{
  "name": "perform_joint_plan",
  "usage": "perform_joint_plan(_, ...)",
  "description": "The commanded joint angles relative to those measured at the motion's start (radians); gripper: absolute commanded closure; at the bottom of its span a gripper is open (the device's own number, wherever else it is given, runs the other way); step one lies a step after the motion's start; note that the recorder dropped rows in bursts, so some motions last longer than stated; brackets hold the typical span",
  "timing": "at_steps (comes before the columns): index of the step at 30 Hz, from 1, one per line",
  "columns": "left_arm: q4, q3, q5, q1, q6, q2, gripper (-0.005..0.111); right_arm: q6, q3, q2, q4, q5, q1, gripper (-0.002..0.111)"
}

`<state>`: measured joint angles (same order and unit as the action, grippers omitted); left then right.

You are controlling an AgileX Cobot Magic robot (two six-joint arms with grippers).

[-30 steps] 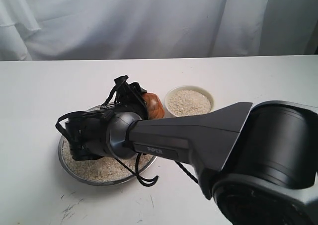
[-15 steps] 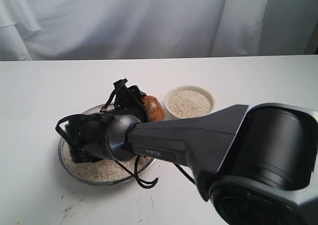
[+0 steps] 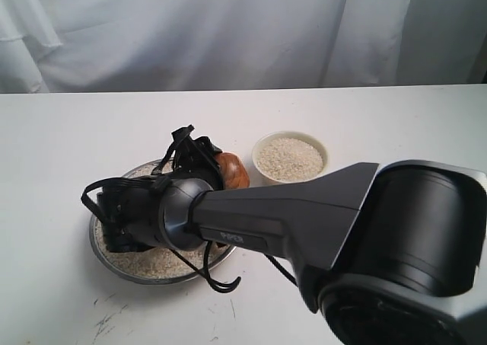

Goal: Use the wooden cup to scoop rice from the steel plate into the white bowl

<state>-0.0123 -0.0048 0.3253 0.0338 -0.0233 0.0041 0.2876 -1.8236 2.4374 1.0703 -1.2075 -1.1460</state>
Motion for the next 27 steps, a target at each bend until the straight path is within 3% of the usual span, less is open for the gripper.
perform_joint_plan(1,0.0,0.005,-0.006,-0.003,0.0,-0.004,0.107,0.004,0.001,0.0,-0.024,-0.014,-0.011,0.108)
perform_joint_plan(27,0.0,0.005,-0.006,-0.003,0.0,-0.004,0.107,-0.012,0.001,0.0,-0.04,0.081,-0.046,0.108)
